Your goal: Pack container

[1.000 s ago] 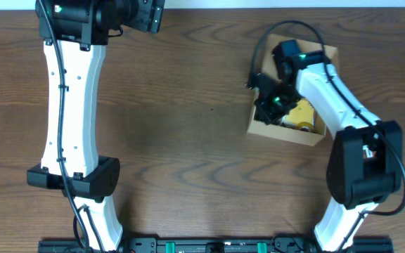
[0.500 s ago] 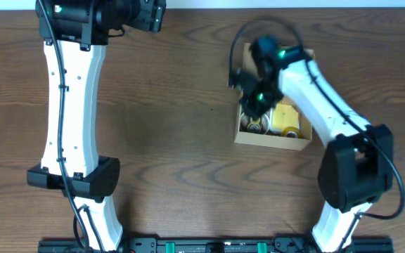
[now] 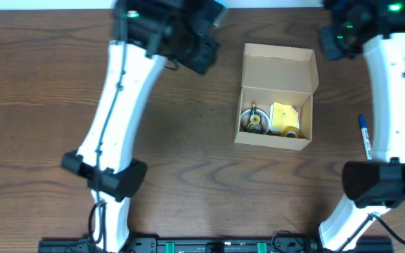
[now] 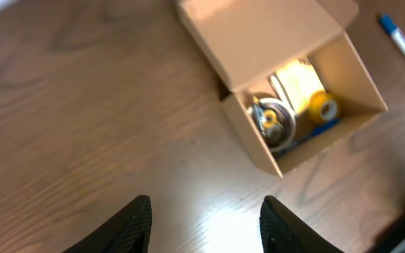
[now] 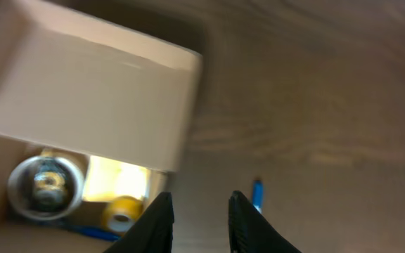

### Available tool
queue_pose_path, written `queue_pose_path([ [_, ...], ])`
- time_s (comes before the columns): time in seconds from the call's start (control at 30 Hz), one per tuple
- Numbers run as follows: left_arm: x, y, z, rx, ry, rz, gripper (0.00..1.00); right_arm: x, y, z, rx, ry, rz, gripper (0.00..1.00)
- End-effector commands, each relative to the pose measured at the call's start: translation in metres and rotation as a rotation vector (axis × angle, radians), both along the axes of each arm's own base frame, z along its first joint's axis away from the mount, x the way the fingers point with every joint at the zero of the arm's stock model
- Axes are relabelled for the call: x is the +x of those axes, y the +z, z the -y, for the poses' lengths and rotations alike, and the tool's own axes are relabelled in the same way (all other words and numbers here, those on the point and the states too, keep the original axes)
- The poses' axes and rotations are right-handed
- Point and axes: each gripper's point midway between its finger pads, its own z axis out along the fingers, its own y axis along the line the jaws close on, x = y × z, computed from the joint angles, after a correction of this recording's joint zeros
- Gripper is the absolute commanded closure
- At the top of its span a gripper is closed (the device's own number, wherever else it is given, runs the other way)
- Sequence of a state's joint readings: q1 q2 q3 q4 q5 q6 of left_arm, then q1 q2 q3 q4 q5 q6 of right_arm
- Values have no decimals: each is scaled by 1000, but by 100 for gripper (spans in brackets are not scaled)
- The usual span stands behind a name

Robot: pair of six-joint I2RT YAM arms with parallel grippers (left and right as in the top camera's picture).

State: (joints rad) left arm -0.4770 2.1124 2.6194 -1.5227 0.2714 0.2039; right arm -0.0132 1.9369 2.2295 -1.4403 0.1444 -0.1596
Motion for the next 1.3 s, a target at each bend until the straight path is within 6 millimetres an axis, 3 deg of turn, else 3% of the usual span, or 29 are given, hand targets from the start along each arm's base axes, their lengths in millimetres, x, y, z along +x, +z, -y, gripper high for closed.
queue_pose_path([
  [0.0, -15, -11, 23, 8, -80, -37, 49, -9, -6, 40, 39, -143, -19, 68],
  [0.1, -27, -28, 37, 43, -120, -91, 61, -22, -24, 70, 130, -222, -63, 70],
  [0.2, -32, -46, 50, 46, -147, -143, 65, -38, -58, 92, 176, -290, -145, 69],
  [0.37, -36, -74, 60, 77, -157, -196, 65, -56, -106, 91, 217, -312, -260, 57],
  [0.47, -39, -103, 66, 101, -149, -246, 64, -62, -128, 86, 234, -311, -296, 46],
  [0.63, -49, -135, 78, 119, -149, -294, 65, -65, -133, 94, 202, -339, -305, 32],
  [0.8, -69, -173, 95, 156, -202, -324, 64, -79, -140, 107, 209, -390, -338, 39],
  [1.07, -82, -189, 104, 165, -235, -335, 65, -114, -192, 101, 245, -464, -457, 32],
  [1.27, -92, -204, 111, 145, -239, -372, 76, -115, -197, 96, 275, -467, -459, 30],
])
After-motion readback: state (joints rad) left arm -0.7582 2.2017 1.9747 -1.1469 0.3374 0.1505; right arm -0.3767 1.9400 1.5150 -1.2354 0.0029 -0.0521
